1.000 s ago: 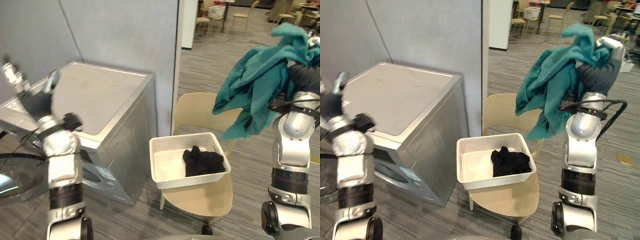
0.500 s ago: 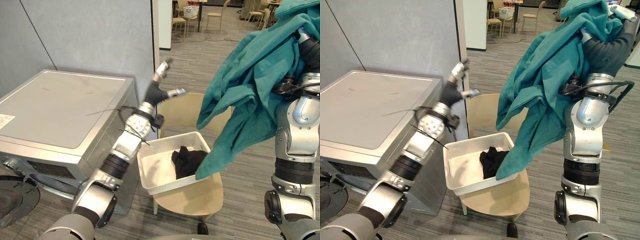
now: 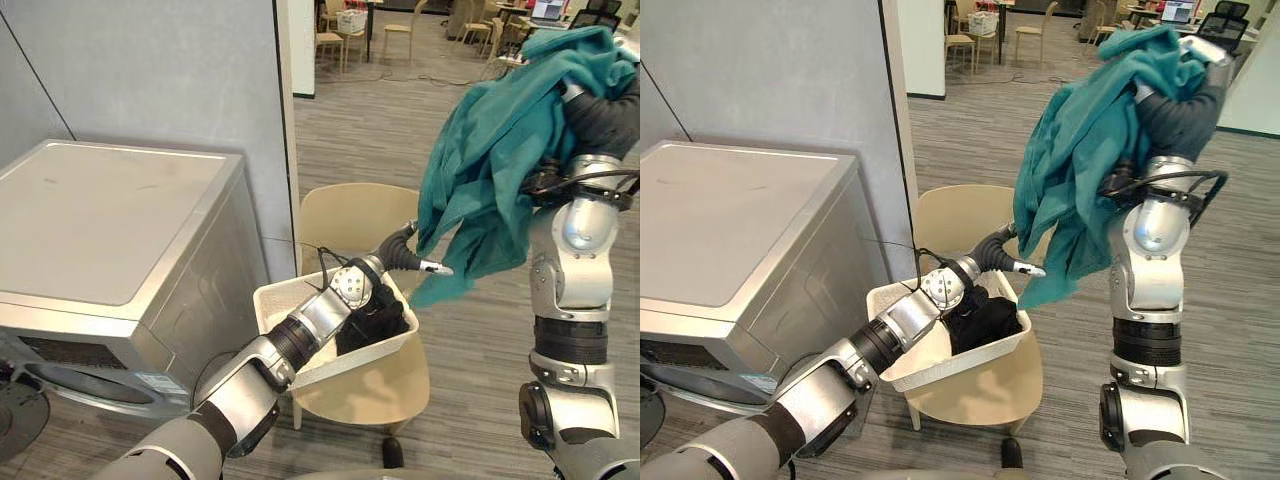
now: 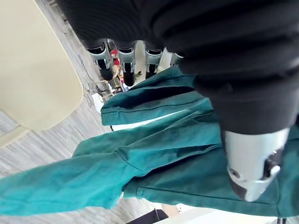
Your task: Pick up the laundry basket with both hands and put the clothes into the washing machine.
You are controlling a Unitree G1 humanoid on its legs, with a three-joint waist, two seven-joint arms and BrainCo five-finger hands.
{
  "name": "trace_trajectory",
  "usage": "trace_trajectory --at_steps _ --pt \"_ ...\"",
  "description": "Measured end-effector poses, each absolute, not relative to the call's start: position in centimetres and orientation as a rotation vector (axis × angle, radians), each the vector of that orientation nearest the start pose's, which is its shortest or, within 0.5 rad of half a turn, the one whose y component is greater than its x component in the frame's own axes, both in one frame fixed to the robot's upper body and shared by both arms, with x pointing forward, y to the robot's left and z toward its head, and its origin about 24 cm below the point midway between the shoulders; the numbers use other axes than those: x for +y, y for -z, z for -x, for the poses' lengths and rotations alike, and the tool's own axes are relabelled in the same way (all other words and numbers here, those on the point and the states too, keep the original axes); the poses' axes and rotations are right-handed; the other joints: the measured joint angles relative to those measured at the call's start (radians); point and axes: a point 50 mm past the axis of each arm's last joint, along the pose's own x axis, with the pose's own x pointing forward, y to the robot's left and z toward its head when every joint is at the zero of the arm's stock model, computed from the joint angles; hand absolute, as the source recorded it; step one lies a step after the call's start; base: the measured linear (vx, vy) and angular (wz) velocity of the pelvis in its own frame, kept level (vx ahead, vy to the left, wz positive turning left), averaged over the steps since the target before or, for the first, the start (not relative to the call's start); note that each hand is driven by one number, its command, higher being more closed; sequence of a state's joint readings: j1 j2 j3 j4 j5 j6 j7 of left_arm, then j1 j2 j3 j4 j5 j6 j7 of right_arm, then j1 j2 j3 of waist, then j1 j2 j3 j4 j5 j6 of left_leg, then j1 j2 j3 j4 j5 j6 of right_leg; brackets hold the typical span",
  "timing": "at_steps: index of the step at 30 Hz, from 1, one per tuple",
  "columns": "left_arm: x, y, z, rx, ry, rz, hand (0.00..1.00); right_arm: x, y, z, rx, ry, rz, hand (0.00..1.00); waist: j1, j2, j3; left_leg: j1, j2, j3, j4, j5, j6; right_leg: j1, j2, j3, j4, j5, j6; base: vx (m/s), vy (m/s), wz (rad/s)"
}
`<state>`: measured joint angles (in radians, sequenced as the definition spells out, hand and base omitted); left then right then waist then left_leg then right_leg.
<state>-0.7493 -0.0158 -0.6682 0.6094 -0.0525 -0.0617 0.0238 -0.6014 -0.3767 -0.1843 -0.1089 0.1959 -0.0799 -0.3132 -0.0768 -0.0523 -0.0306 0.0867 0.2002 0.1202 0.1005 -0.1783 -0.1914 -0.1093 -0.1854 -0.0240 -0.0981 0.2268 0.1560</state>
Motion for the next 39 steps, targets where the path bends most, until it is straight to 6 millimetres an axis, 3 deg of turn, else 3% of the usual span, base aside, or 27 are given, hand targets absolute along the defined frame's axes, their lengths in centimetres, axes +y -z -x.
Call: trace_trajectory --at_steps 8,22,23,39 --pt "-4.0 -10.2 -32.2 -0.185 0.680 -0.393 0.00 -20.7 -25.3 -30.8 -0.775 0.255 0.004 1.00 -0.008 -0.007 -0.001 0.004 -0.001 -0.003 -0.014 0.000 0.000 -0.001 0.000 -0.002 0.000 0.002 0.004 0.00 0.000 0.00" --pt "-5.7 -15.7 -31.7 -0.300 0.631 -0.065 0.00 -20.3 -22.3 -30.9 -0.682 0.264 -0.050 1.00 -0.020 -0.030 0.000 0.006 -0.002 -0.005 -0.014 0.000 0.001 0.001 -0.001 -0.003 0.000 0.000 0.006 0.00 0.000 0.00" --pt "-5.7 -15.9 -31.7 -0.304 0.623 -0.050 1.00 -20.3 -22.2 -30.8 -0.679 0.265 -0.050 1.00 -0.020 -0.031 0.000 0.007 -0.002 -0.005 -0.014 0.000 0.001 0.001 -0.001 -0.002 0.000 0.000 0.006 0.00 0.000 0.00" --pt "-6.8 -17.4 -31.3 -0.288 0.629 0.086 1.00 -18.8 -21.9 -31.0 -0.675 0.222 -0.093 1.00 -0.031 -0.048 0.010 0.032 -0.006 0.044 -0.027 -0.001 0.002 -0.014 0.005 0.038 0.000 0.001 0.006 0.00 -0.006 -0.07"
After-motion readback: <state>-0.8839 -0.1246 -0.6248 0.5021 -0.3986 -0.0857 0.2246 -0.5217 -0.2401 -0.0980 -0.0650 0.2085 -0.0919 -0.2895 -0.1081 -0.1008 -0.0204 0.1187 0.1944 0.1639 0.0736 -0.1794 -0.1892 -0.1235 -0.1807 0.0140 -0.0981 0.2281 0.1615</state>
